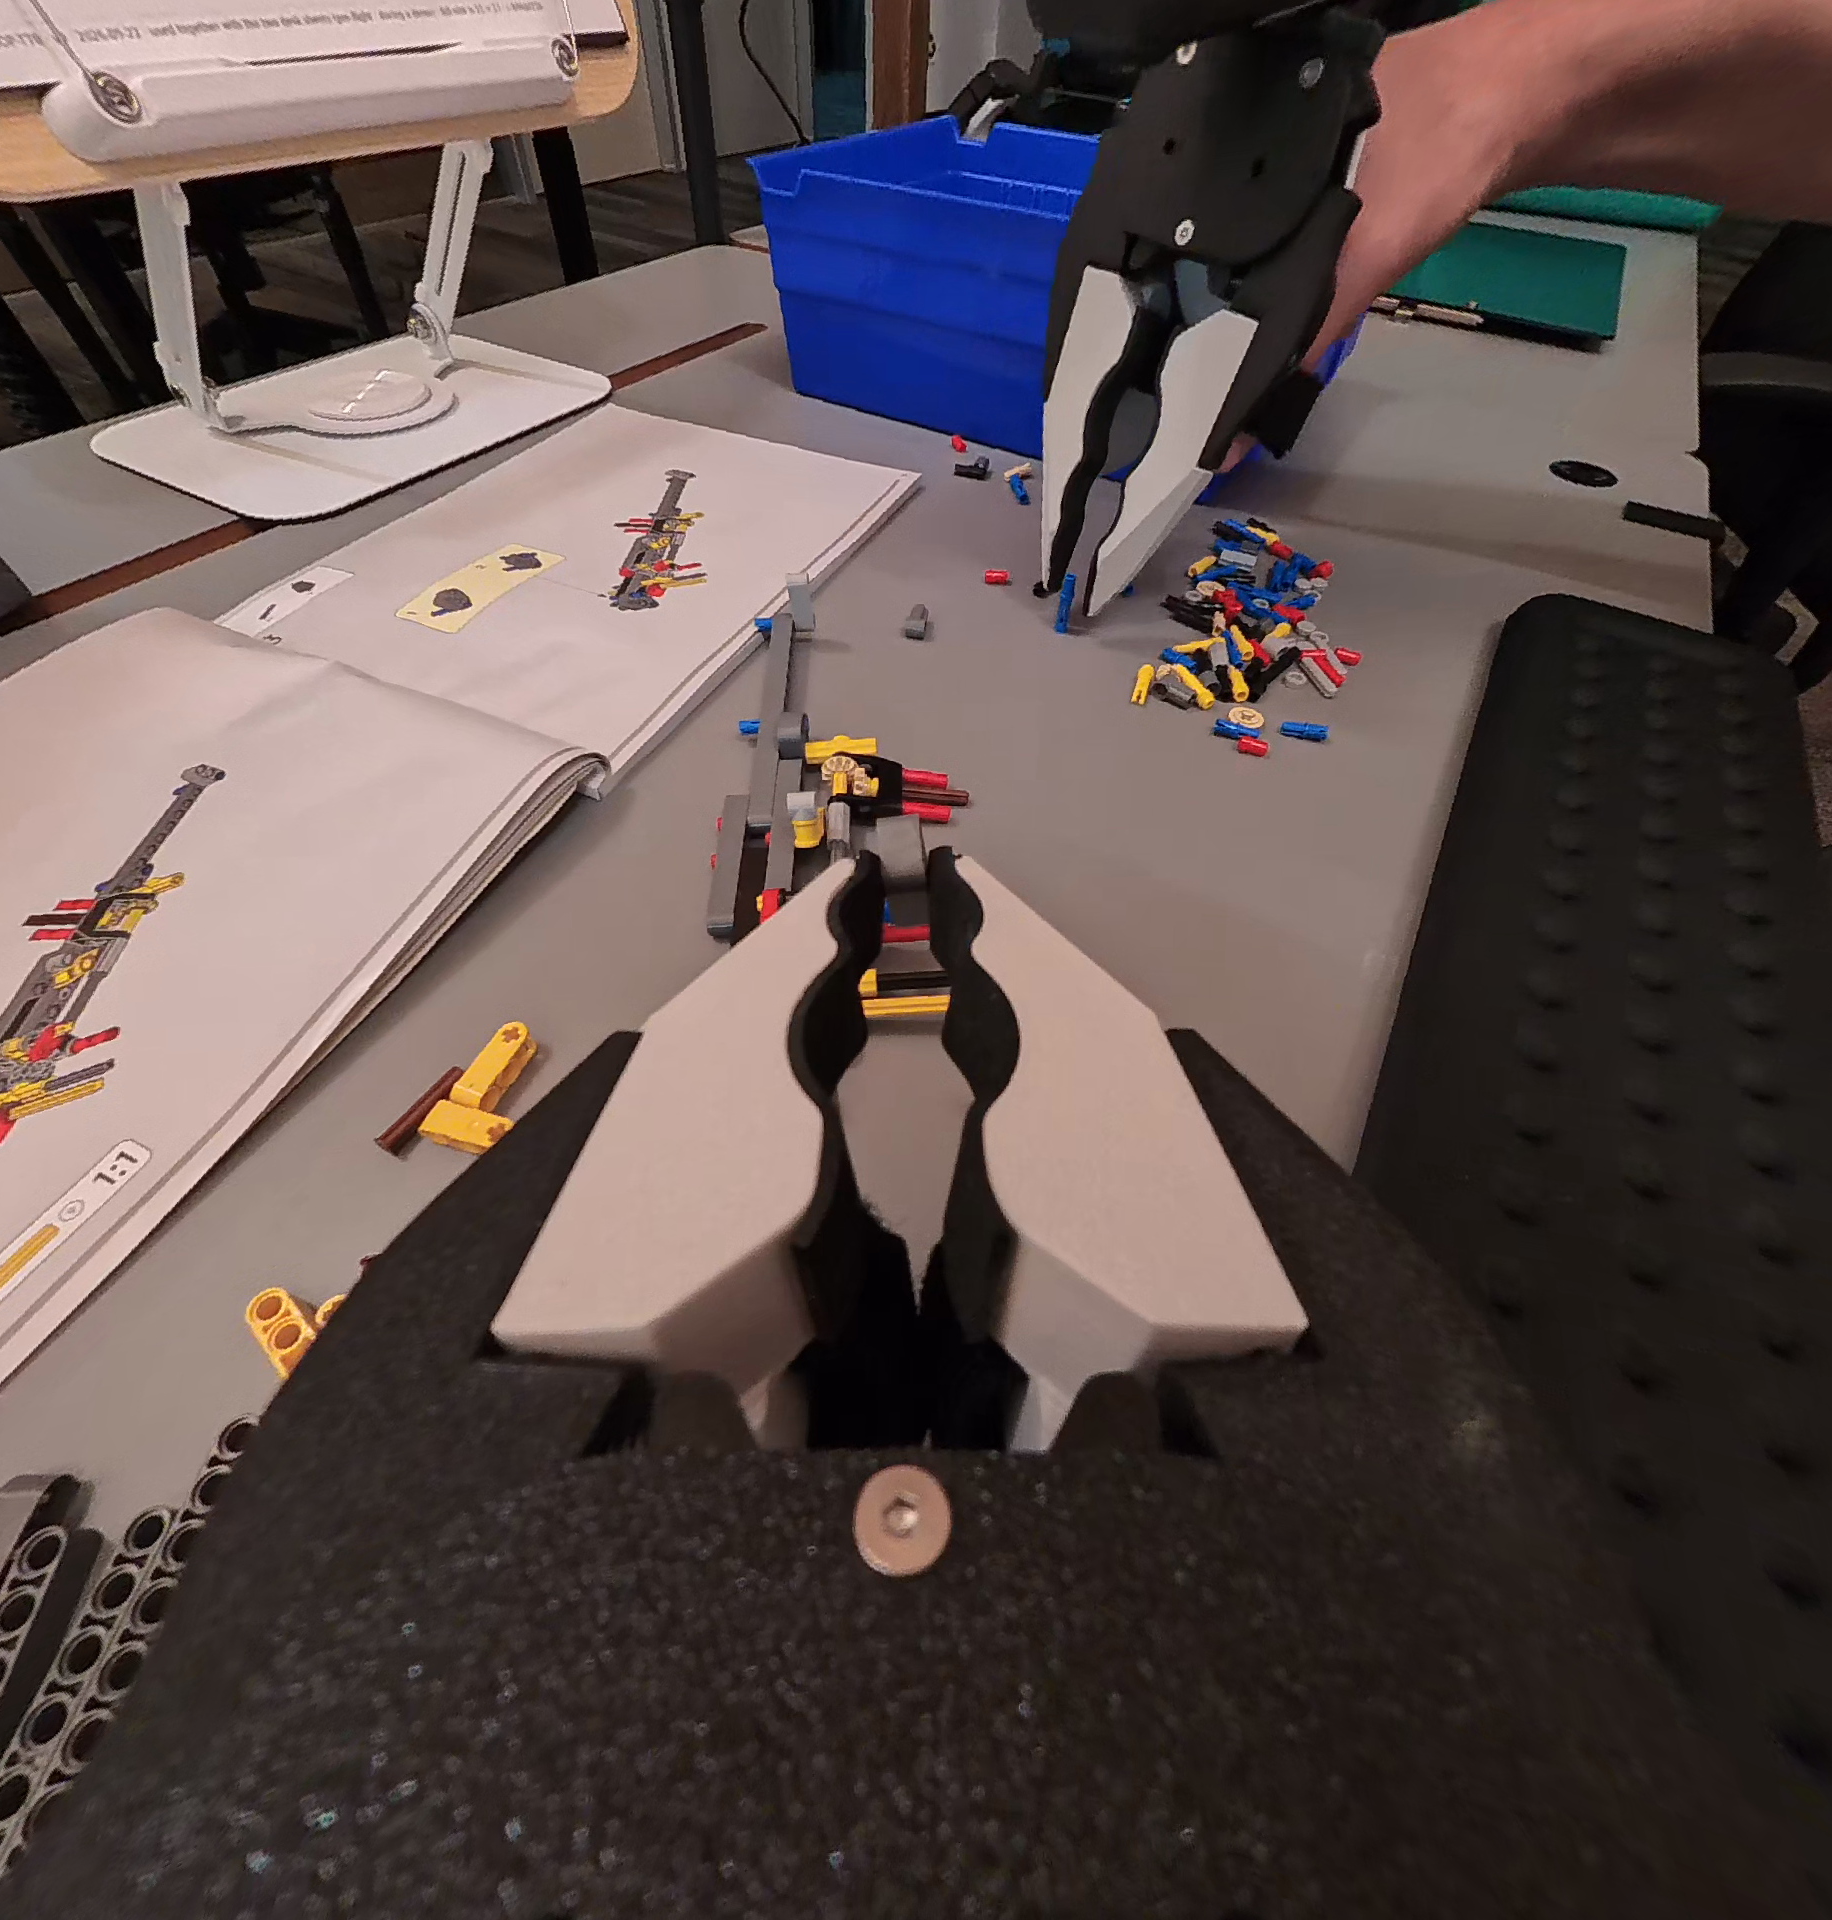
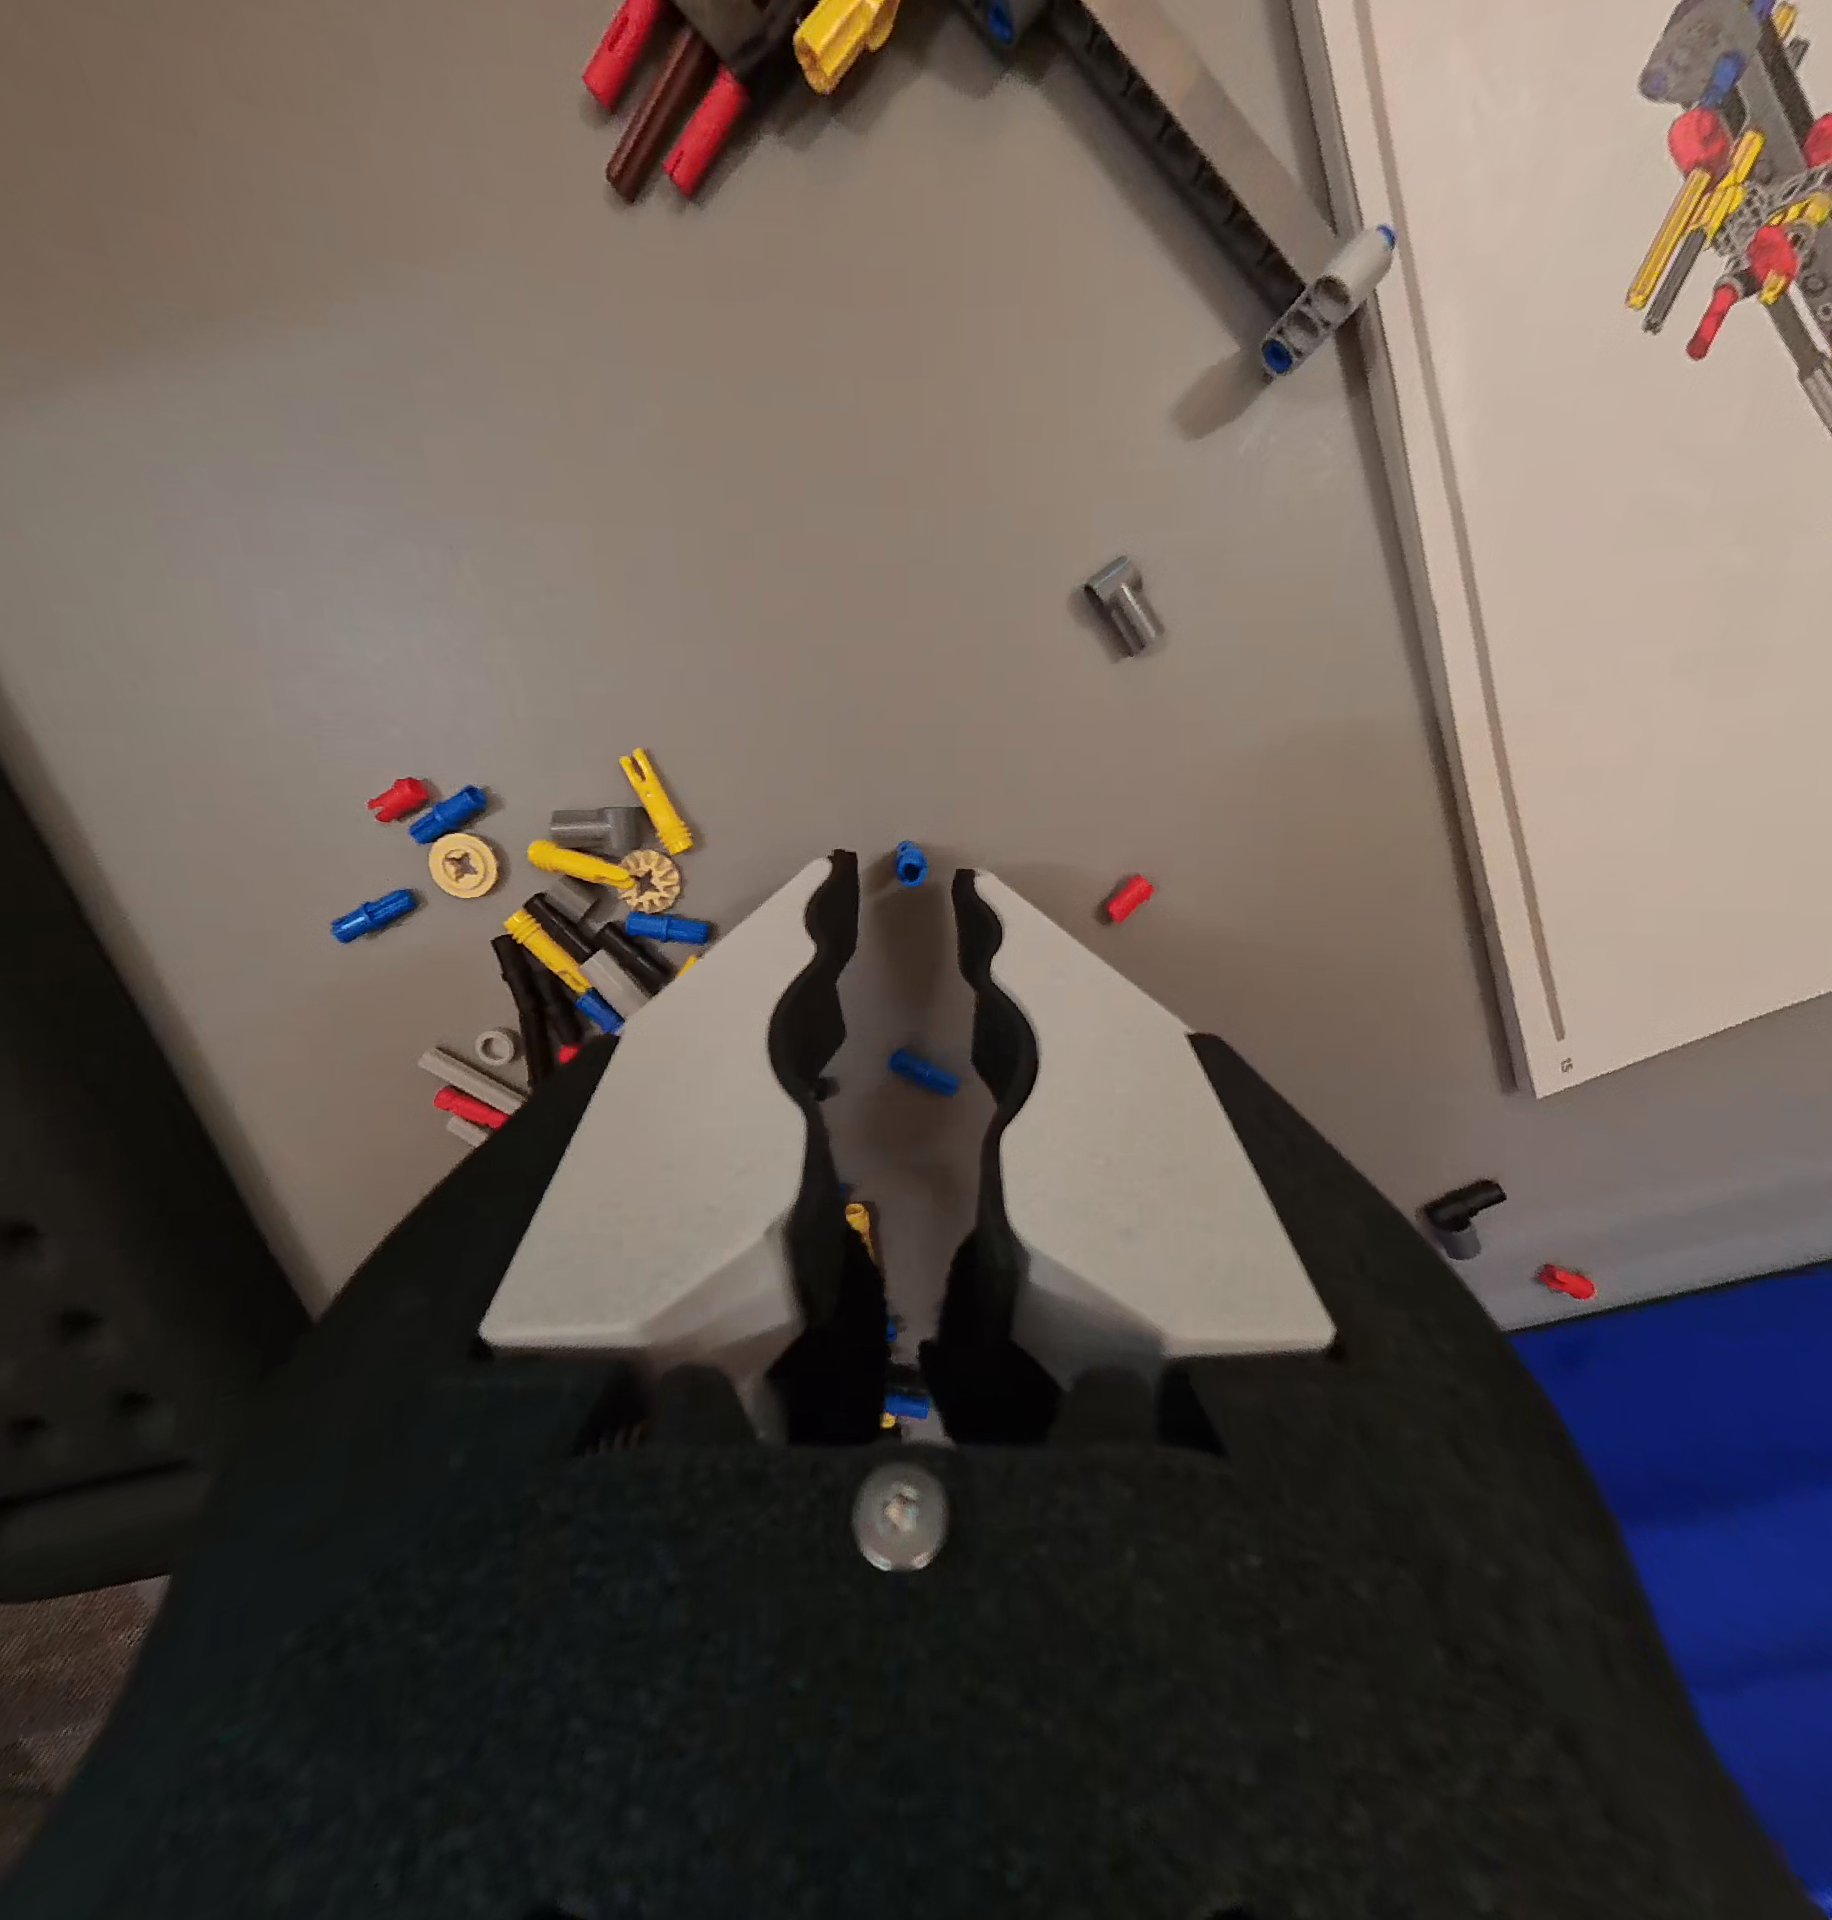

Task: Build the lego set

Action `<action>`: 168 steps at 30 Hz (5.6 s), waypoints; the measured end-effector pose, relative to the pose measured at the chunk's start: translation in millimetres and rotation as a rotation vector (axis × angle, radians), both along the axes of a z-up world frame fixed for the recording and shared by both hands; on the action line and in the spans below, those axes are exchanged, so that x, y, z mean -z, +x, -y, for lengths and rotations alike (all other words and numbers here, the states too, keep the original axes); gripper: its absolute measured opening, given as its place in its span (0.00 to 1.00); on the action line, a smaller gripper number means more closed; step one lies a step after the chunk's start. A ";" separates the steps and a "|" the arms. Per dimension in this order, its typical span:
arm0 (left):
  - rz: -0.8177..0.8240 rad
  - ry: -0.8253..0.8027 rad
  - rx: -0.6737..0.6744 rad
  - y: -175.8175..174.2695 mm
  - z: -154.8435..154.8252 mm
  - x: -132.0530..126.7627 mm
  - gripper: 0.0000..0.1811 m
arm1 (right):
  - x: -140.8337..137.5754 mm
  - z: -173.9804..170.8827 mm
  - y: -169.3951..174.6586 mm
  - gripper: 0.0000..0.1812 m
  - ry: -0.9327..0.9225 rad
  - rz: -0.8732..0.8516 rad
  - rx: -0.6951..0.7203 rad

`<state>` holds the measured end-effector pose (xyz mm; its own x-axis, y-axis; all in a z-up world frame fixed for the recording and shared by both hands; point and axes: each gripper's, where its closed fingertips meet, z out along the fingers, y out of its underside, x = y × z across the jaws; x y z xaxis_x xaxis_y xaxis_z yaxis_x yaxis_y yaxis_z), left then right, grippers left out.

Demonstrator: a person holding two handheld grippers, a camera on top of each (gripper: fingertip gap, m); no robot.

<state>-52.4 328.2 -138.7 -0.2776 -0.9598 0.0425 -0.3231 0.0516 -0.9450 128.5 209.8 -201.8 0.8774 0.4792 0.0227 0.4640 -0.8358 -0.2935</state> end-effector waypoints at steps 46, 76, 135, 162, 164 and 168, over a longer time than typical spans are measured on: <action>0.094 -0.382 0.073 -9.3 -2.3 -36.2 0.04 | -109.3 -121.8 -190.5 0.02 0.973 0.186 0.137; 0.069 0.102 -0.078 -1.1 -12.3 -12.3 0.04 | -81.9 -126.1 -180.9 0.02 1.003 0.176 0.245; 0.121 0.073 0.050 -6.0 11.7 -20.6 0.04 | -104.7 -106.5 -90.9 0.02 1.118 -0.449 0.533; 0.122 0.019 -0.018 -3.6 -3.3 -24.2 0.04 | -71.4 -97.0 -83.3 0.02 0.829 -0.267 0.497; 0.106 0.015 -0.016 -2.8 -2.9 -21.4 0.04 | -36.6 -82.5 -51.4 0.02 0.665 -0.170 0.551; 0.114 0.013 -0.012 -3.4 -2.4 -22.6 0.03 | -8.1 -73.8 -35.5 0.02 0.530 -0.118 0.579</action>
